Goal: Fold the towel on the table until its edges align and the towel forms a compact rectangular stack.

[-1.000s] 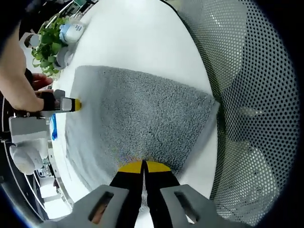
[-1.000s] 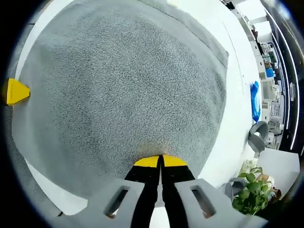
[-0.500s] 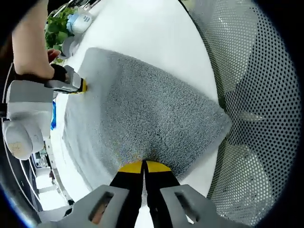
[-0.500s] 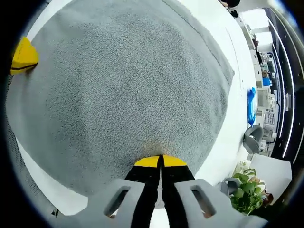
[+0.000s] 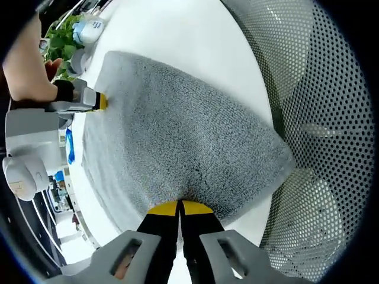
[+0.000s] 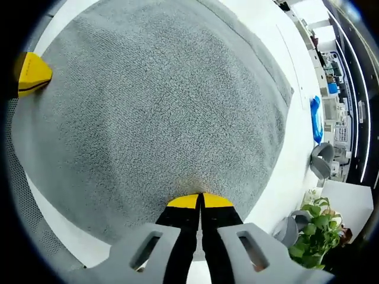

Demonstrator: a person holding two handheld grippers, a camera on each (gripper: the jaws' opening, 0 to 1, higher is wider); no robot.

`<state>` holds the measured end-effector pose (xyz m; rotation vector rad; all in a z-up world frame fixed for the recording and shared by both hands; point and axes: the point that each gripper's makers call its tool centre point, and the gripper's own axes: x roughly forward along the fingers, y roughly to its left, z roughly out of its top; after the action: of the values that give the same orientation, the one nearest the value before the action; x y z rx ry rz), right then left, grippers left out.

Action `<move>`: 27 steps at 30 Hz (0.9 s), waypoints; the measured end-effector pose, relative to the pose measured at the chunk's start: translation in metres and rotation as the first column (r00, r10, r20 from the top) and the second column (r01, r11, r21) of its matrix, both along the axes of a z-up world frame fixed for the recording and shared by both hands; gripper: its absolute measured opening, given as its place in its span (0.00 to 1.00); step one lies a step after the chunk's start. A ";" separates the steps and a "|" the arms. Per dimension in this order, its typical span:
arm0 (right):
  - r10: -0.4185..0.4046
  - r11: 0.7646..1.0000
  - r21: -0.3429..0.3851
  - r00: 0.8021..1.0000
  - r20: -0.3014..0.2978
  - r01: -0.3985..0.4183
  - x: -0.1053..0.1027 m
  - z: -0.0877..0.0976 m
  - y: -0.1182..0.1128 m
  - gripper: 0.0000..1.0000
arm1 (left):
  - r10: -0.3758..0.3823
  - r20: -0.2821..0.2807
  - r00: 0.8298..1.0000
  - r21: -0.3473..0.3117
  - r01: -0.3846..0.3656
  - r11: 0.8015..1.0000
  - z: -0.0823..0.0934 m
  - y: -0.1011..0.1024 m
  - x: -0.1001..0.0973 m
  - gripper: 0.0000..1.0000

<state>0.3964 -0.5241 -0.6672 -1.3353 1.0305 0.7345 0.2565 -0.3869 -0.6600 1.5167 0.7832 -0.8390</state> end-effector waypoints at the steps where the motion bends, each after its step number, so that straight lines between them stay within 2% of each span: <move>1: -0.002 1.000 -0.001 1.000 -0.002 0.002 -0.001 0.000 0.000 0.00 | 0.004 -0.003 1.000 -0.001 -0.004 1.000 0.000 0.001 0.000 0.01; 12: -0.019 1.000 0.015 1.000 0.010 0.019 -0.014 0.000 -0.004 0.00 | 0.045 -0.021 0.999 -0.014 -0.045 0.999 -0.001 0.008 0.000 0.01; 19: -0.048 0.999 0.024 0.999 0.009 0.048 -0.019 0.000 -0.005 0.00 | 0.128 -0.057 0.990 -0.064 -0.132 0.989 0.000 0.014 0.001 0.01; 27: -0.089 0.994 0.061 0.996 0.000 0.088 -0.024 0.000 -0.005 0.00 | 0.151 -0.080 0.985 -0.040 -0.155 0.987 -0.001 0.018 0.001 0.01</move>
<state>0.3728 -0.5289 -0.6669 -1.2298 1.0505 0.6924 0.2575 -0.3687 -0.6612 1.3719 0.9189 -0.7982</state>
